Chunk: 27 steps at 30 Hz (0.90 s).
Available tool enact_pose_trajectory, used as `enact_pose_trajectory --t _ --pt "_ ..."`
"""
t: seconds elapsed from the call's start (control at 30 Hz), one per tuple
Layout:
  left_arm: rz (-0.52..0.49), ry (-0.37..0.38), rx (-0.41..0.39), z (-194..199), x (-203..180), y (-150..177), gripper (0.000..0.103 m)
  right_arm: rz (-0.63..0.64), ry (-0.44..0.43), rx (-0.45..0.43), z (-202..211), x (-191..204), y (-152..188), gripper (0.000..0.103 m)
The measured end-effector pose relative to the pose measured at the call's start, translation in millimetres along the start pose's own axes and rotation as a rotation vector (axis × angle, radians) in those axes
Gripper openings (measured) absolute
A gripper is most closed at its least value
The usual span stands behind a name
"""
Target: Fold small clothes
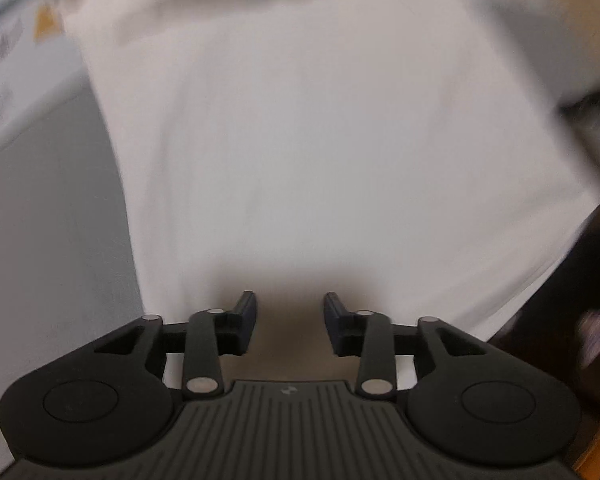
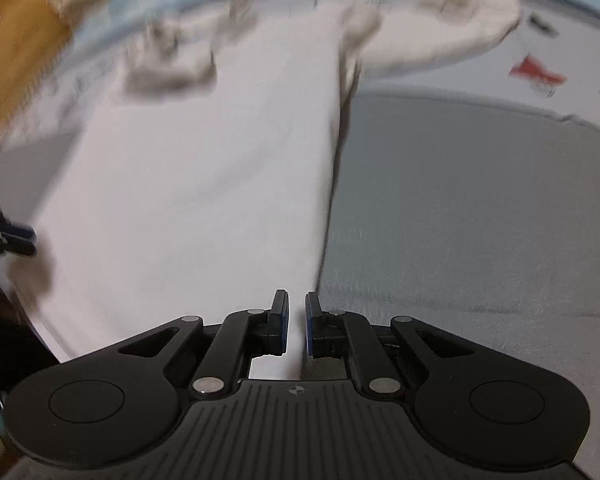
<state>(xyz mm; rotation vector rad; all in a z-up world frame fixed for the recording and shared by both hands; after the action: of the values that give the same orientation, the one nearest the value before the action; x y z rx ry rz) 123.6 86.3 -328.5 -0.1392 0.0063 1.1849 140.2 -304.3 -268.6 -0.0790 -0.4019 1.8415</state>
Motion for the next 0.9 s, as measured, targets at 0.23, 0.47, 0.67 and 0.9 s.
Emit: enact_pose_trajectory --t 0.23,0.47,0.67,0.9 --pt "0.143 -0.019 -0.347 69.7 20.1 -92.9 0.051 -0.299 0.07 -0.418 57.0 -90.2 -106.4 0.008" --pt "0.301 -0.076 -0.453 81.2 34.3 -153.0 0.051 -0.55 0.083 -0.597 21.9 -187.2 -186.5 0.008" --pt "0.276 -0.088 -0.453 85.1 20.3 -144.0 0.051 -0.714 0.071 -0.571 -53.0 -241.1 -232.4 0.011" --pt "0.303 -0.093 -0.445 78.7 23.3 -147.5 0.051 -0.7 0.093 -0.64 -95.0 -253.3 -266.2 0.022"
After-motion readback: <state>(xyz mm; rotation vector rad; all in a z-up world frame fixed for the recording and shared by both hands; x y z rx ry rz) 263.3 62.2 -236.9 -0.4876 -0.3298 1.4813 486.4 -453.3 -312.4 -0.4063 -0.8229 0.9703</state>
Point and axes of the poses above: each gripper's, at about its wrist camera, not at the fingertips, and z roughly against the way its jaws point, x to its left, y to its underside, the point moved 9 cm from there along -z, roughly the way its jaws point, and after that the axes turned 3 degrees about y, right-handed, at the moved point
